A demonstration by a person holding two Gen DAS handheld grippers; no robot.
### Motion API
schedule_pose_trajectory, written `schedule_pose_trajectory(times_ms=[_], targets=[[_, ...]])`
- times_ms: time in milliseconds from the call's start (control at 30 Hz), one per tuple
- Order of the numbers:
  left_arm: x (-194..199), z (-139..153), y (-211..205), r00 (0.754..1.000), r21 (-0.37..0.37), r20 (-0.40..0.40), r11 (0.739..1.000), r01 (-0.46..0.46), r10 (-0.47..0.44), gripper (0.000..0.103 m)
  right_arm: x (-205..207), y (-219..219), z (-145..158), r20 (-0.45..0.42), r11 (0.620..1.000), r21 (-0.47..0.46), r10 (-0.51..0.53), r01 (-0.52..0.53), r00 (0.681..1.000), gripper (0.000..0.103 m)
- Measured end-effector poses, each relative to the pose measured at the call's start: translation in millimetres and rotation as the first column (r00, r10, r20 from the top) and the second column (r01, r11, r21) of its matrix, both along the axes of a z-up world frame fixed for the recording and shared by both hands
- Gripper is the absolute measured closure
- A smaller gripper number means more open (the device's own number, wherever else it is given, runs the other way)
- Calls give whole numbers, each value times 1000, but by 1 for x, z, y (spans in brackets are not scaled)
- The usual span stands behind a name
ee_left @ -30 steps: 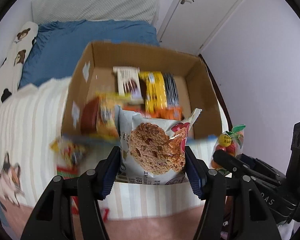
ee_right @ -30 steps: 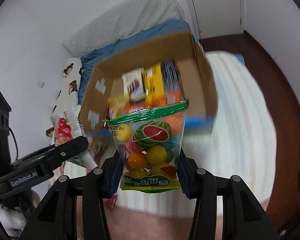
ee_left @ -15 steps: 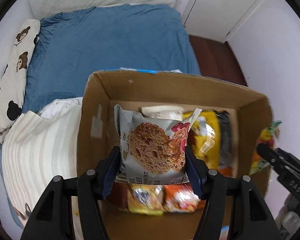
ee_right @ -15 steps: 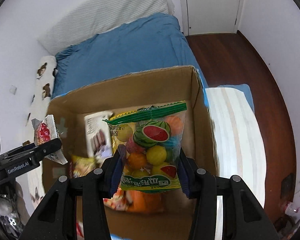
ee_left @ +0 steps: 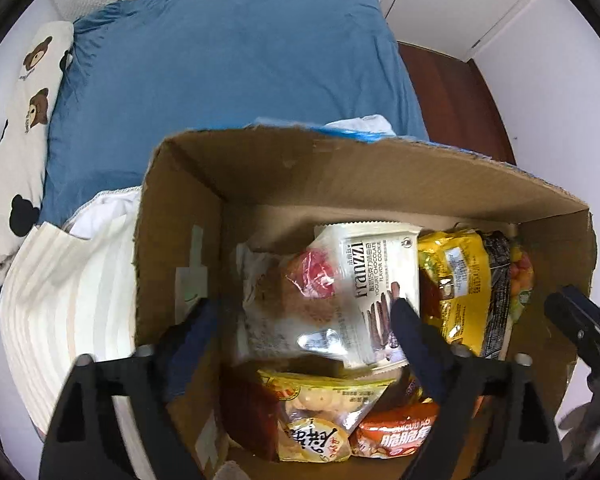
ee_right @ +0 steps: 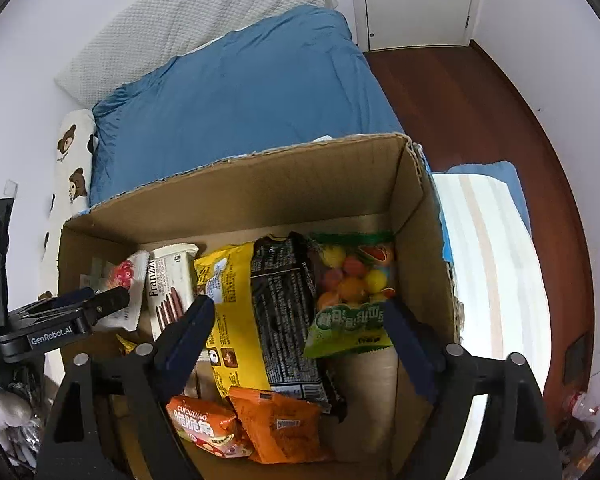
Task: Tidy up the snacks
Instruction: 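Carry both into the box and open both tools to release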
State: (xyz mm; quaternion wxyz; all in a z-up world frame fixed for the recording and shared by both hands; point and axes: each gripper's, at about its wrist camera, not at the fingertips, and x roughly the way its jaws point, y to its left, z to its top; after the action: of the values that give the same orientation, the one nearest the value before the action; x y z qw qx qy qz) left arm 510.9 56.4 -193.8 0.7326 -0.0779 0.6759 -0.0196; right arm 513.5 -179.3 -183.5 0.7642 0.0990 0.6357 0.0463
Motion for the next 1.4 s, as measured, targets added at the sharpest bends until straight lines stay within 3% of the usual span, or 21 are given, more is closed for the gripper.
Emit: schedule_pose_trajectory(times_ms=[267,800,1033,1400], targets=[[-13,16,-6,999,-42,49,999,0,2,11,-12,8,2,10,999,-32,20,-20,1000,5],[-109,64,-9,962,36,272,998,-43,32,11,-92,40,20,104,991,-88,105,-96,989,5],[-155,88,-13,936,61,353,997,-45,21,11,-136,33,45,176,996,-60,76,-66,981,5],[-225,137,-17,876,102,483,993,-52,-3,11,-205,16,110,316,998,-59,50,-33,947,5]])
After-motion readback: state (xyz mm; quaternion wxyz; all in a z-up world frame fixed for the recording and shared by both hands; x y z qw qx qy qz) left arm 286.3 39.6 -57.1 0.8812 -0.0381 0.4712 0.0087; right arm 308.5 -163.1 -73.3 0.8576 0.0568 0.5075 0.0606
